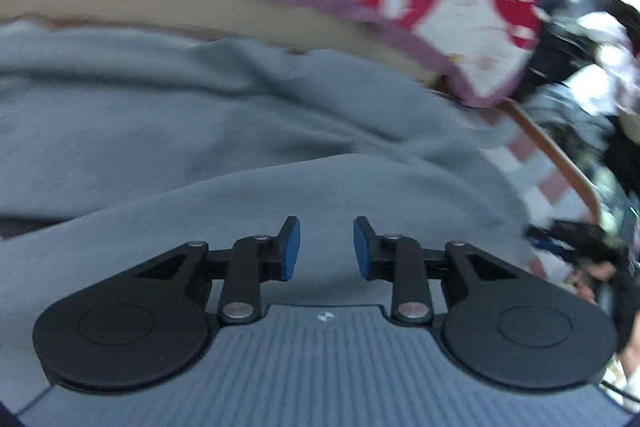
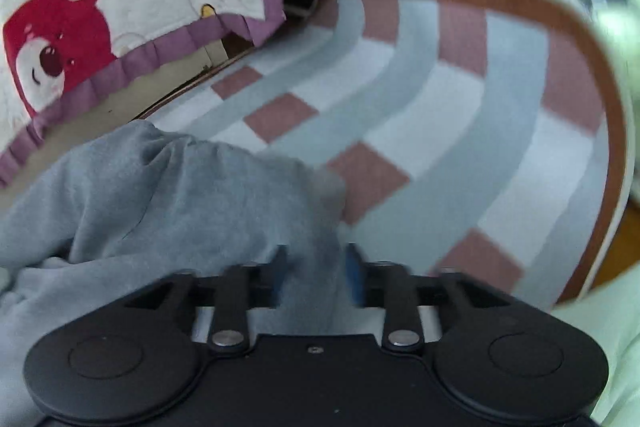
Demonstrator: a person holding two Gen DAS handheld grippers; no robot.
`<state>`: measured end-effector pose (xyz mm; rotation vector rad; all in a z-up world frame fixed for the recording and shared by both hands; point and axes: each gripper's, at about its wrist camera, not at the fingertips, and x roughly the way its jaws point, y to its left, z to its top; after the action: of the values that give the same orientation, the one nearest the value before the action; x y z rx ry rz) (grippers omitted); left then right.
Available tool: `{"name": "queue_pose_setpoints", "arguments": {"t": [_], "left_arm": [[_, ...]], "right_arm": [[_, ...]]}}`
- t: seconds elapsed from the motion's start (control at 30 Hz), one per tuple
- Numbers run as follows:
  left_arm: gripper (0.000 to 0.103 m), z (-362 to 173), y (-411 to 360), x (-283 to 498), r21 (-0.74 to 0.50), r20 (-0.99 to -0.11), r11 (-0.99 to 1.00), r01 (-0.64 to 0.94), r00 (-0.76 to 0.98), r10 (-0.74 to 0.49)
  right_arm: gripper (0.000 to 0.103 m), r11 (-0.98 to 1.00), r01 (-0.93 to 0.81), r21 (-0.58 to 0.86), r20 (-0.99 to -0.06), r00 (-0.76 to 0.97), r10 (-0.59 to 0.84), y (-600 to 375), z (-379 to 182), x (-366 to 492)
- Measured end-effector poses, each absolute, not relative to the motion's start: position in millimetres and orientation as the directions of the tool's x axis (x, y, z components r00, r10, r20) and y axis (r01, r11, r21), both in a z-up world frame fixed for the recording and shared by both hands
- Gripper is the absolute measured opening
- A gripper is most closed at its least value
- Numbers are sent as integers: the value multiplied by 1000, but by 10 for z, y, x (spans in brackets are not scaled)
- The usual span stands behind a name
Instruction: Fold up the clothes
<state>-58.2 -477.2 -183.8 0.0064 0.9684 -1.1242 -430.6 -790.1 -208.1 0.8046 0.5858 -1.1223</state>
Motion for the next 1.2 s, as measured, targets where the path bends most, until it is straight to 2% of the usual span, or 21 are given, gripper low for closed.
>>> {"name": "queue_pose_setpoints", "arguments": {"t": [0.1, 0.13, 0.17, 0.3, 0.4, 0.5, 0.53, 0.6, 0.63, 0.67, 0.73, 0.8, 0.87, 0.9, 0.97, 1.03, 1.1, 1.13, 1.2], "left_arm": [[28, -1853, -4749, -477, -393, -685, 517, 760, 132, -716], [28, -1840, -4770, -482, -370, -694, 517, 772, 140, -706], [28, -1832, -4784, -496, -362, -698, 512, 779, 138, -703], [28, -1854, -4829, -548, -372, -707, 524, 766, 132, -695], [28, -1954, -4837, -547, -405, -732, 540, 738, 92, -675], [28, -2077, -4905, -630, -351, -791, 564, 748, 86, -606], [28, -2119, -4926, -669, -319, -814, 581, 749, 97, -573], [28, -2169, -4921, -709, -294, -830, 579, 761, 97, -549], [28, -2194, -4917, -728, -282, -838, 577, 767, 96, -537], [28, -2171, -4914, -686, -268, -840, 567, 779, 100, -533], [28, -2119, -4908, -594, -239, -844, 548, 802, 107, -526], [28, -2066, -4902, -502, -210, -847, 527, 824, 115, -519], [28, -2014, -4895, -410, -181, -850, 505, 844, 124, -512], [28, -1988, -4892, -365, -166, -851, 493, 854, 128, -509], [28, -1953, -4902, -270, -140, -860, 483, 865, 135, -493], [29, -1931, -4932, -235, -106, -866, 488, 866, 161, -473], [30, -1903, -4945, -213, -96, -865, 493, 864, 173, -471], [32, -1886, -4942, -208, -106, -861, 497, 862, 170, -479], [35, -1893, -4976, -188, -150, -852, 512, 846, 152, -501]], "right_arm": [[47, 174, 920, 352, -766, 390, -511, -7846, -2155, -4450], [49, 166, 910, 380, -763, 410, -499, -7814, -2188, -4467], [54, 157, 899, 408, -760, 430, -487, -7781, -2220, -4485], [57, 112, 859, 499, -745, 491, -451, -7748, -2360, -4505], [70, 98, 869, 485, -747, 470, -470, -7820, -2447, -4401], [72, 113, 909, 402, -749, 397, -530, -7922, -2475, -4171], [74, 121, 899, 420, -734, 416, -537, -7958, -2490, -4089], [52, 153, 884, 442, -705, 448, -549, -8028, -2500, -3921], [8, 195, 885, 423, -699, 456, -551, -8060, -2462, -3825], [9, 263, 891, 371, -675, 453, -583, -8049, -2354, -3736], [6, 428, 891, 151, -548, 436, -714, -7879, -1912, -3616], [4, 456, 890, 20, -447, 416, -792, -7647, -1538, -3726], [1, 391, 912, -123, -372, 323, -870, -7427, -1383, -3885], [1, 353, 921, -166, -376, 272, -886, -7389, -1426, -3961], [1, 319, 934, -160, -505, 201, -840, -7516, -1759, -4098], [1, 291, 932, -216, -622, 98, -777, -7616, -2108, -4147], [4, 235, 936, -262, -695, -14, -719, -7655, -2317, -4213], [4, 217, 952, -215, -723, -5, -691, -7659, -2316, -4289], [14, 172, 981, -93, -745, 46, -666, -7661, -2217, -4444]]}}
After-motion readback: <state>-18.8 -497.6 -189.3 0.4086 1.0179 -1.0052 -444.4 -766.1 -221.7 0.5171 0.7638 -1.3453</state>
